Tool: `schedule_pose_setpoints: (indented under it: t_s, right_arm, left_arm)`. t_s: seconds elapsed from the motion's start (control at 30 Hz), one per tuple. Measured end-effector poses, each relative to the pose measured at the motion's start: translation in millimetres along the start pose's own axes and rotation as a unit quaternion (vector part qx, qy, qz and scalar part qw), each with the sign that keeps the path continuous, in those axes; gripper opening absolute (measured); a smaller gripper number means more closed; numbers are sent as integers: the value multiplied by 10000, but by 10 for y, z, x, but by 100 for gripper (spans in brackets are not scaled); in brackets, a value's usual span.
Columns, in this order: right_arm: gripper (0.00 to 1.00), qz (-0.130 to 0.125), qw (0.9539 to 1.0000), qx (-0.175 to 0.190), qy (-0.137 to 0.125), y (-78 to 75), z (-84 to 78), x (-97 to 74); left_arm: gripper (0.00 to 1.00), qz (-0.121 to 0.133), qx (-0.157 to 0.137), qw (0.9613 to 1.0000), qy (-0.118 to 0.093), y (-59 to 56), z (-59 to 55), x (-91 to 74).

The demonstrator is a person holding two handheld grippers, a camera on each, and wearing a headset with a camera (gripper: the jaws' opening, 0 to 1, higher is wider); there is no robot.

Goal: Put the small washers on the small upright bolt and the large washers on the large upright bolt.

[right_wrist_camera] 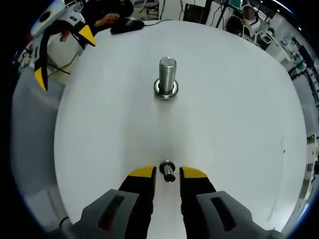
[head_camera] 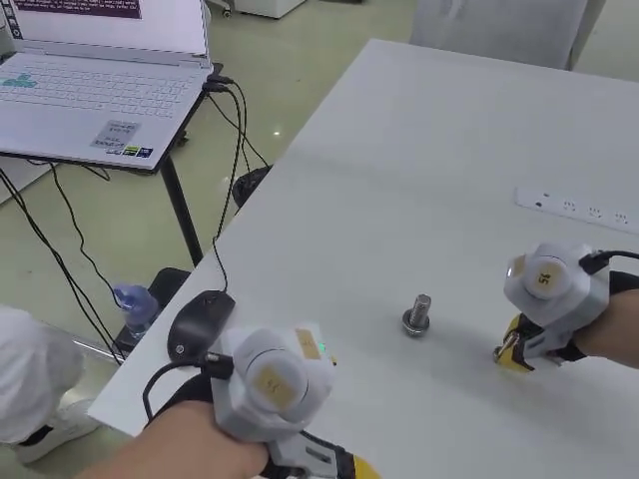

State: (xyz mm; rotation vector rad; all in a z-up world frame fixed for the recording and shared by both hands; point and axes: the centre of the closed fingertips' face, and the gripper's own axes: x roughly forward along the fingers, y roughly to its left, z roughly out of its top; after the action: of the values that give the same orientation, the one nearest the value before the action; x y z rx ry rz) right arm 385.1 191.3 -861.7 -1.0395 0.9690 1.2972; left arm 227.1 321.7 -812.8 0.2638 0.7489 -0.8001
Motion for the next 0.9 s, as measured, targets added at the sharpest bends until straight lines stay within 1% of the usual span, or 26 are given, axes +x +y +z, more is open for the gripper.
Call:
schedule_pose_setpoints:
  t_s: [0.17,0.3,0.33,0.37,0.43,0.47,0.5,0.53,0.63,0.73,0.83,0.9]
  right_arm:
    - [22,-21,9999,72,-104,-2,-16,-43]
    - [25,-107,9991,214,-337,-7,27,-147]
    - [26,-171,9982,264,-507,-19,65,-199]
    - [27,-204,9972,334,-634,-37,67,-205]
    - [30,-252,9953,360,-859,-48,94,-268]
    - [31,-332,9936,455,-978,-67,95,-323]
    - [32,-343,9930,511,-1005,-64,81,-355]
    - [32,-400,9913,547,-1131,-66,90,-420]
    - [33,-520,9866,706,-1376,-56,94,-567]
    - [34,-630,9787,1003,-1678,-34,81,-742]
    - [36,-705,9737,1120,-1855,23,39,-885]
    - [36,-769,9706,1224,-1923,67,-15,-970]
  left_arm:
    - [73,0,24,10000,0,-4,16,4]
    - [73,23,34,10000,-59,9,62,-7]
    - [74,48,34,10000,-78,23,77,-11]
    - [75,67,39,9999,-89,34,88,-14]
    - [75,75,12,9999,-133,55,115,-18]
    - [75,74,-6,9999,-149,65,126,-18]
    - [76,81,-10,9998,-155,75,133,-20]
    - [76,101,-5,9998,-171,90,147,-27]
    - [76,96,-24,9997,-214,113,179,-44]
    - [77,121,-12,9996,-246,142,216,-77]
    - [77,136,-22,9995,-293,160,245,-104]
    - [77,144,-42,9993,-332,169,268,-127]
